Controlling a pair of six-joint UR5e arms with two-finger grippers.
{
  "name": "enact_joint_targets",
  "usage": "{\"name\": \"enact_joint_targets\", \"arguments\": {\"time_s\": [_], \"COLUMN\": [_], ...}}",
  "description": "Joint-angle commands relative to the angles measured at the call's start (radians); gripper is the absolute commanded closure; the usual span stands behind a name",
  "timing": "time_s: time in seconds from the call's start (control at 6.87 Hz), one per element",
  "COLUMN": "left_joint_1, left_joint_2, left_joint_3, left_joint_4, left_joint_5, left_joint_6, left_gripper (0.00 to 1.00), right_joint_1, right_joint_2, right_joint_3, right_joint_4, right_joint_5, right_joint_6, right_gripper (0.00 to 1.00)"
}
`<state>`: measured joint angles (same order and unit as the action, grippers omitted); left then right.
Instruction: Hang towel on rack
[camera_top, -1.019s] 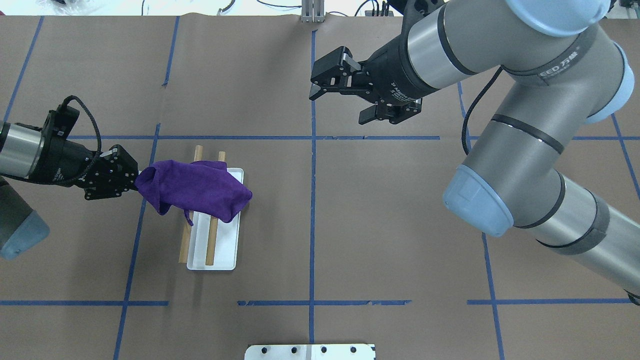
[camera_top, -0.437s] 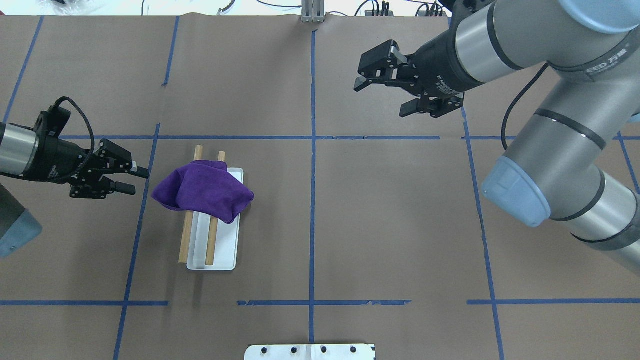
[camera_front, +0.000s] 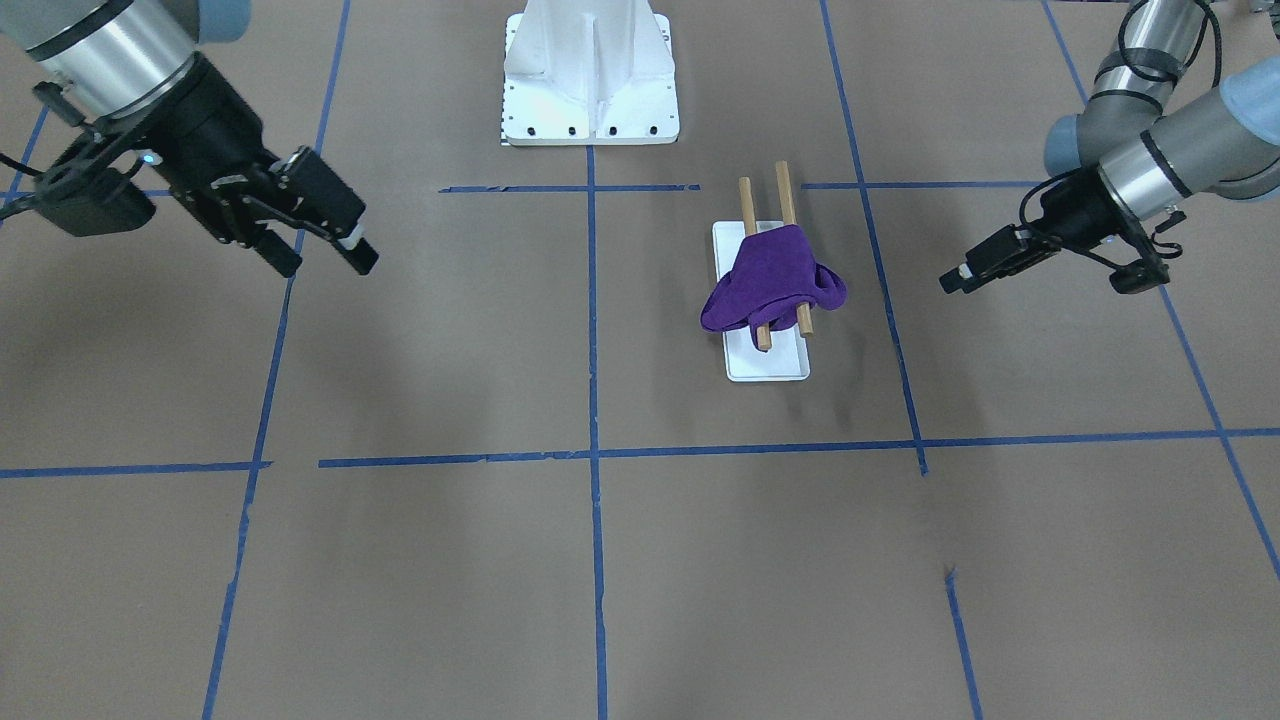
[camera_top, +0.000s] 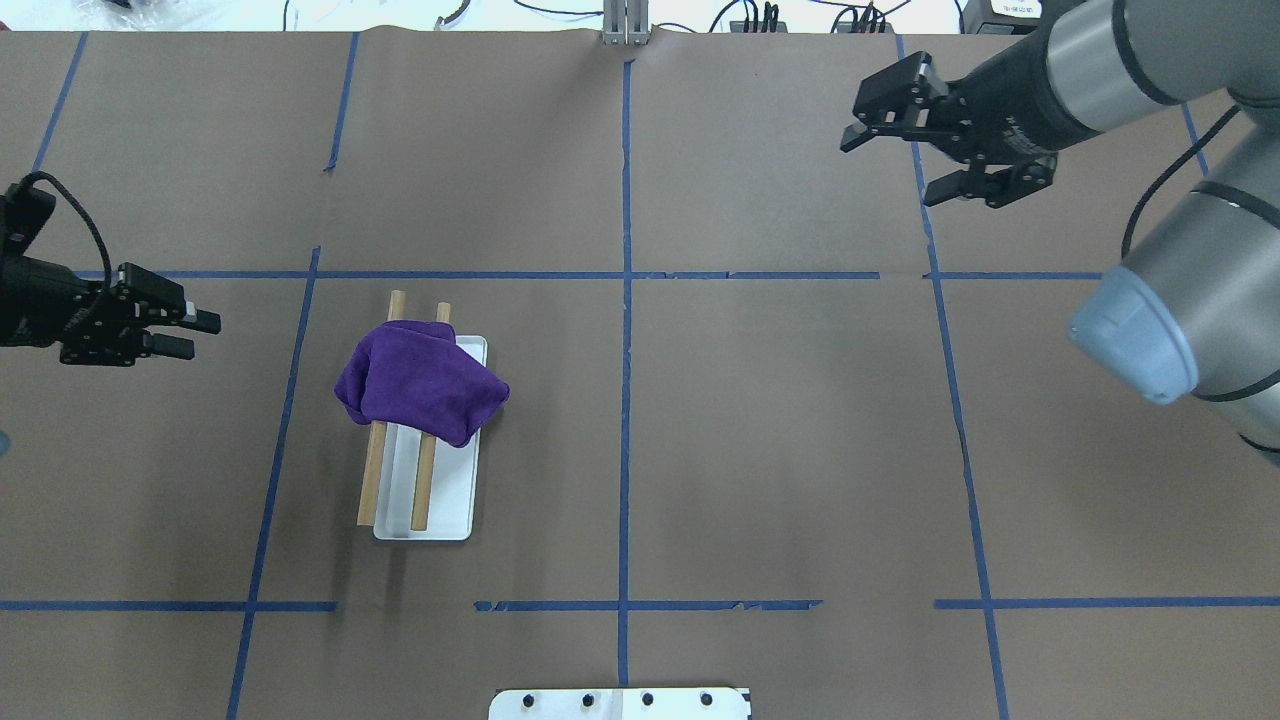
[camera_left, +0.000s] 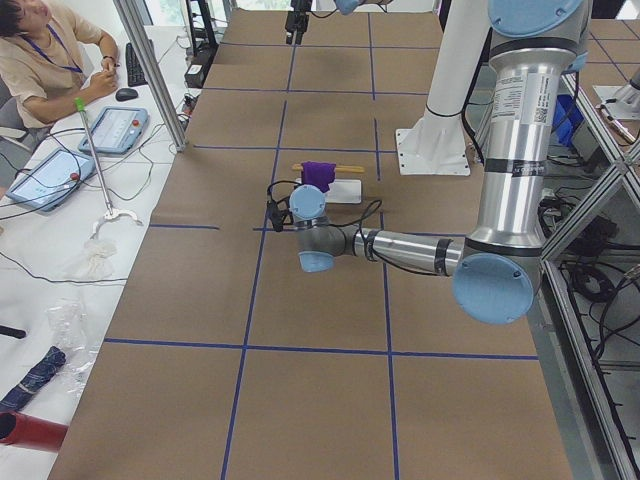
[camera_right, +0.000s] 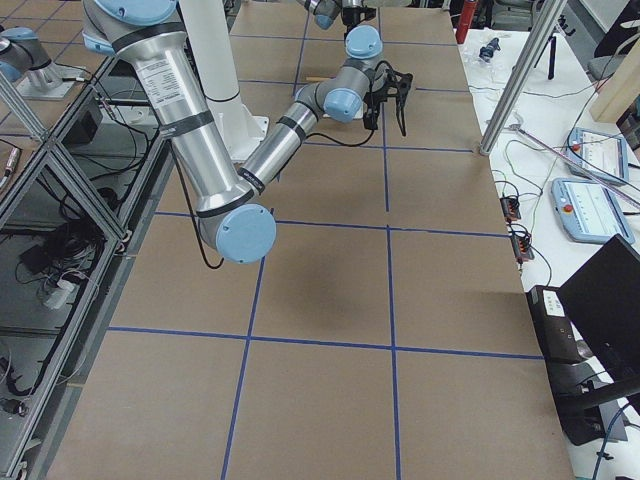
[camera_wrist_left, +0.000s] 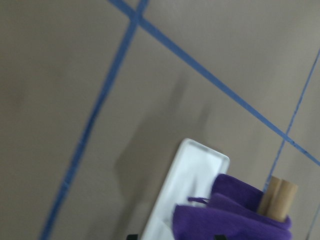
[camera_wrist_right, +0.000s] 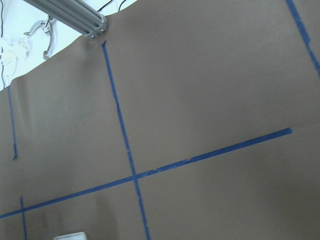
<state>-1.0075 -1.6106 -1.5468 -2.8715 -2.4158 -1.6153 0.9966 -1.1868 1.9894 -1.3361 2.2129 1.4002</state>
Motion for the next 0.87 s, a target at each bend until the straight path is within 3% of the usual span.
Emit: {"name": "enact_joint_targets", "arguments": {"time_s": [0.0,0.29,0.58,0.73], "left_joint_1": [-0.116,-0.277,-0.374,-0.444], "left_joint_2": [0.049,0.066,0.07,0.066], "left_joint_3": [0.048,0.059,0.053,0.048], "left_joint_4": [0.009,0.181,0.395,0.513], "left_joint_5": [0.004,0.021,0.267,0.286], "left_joint_6": [0.31,0.754,1.191,1.357], "left_gripper": [0.4,0.41,0.41,0.41], "right_joint_1": [0.139,0.256,0.345,0.376], "right_joint_2": [-0.173,-0.259,-0.332,-0.347], "right_joint_3": [-0.021,-0.098,-0.136,-0.138], "right_joint_4": [-0.005,-0.009,-0.13,-0.226], "right_joint_5": [0.074,0.116,0.065,-0.018], "right_joint_6": [-0.297,-0.563,-0.949,-1.15], "right_gripper": [0.0,0.0,0.0,0.0]}}
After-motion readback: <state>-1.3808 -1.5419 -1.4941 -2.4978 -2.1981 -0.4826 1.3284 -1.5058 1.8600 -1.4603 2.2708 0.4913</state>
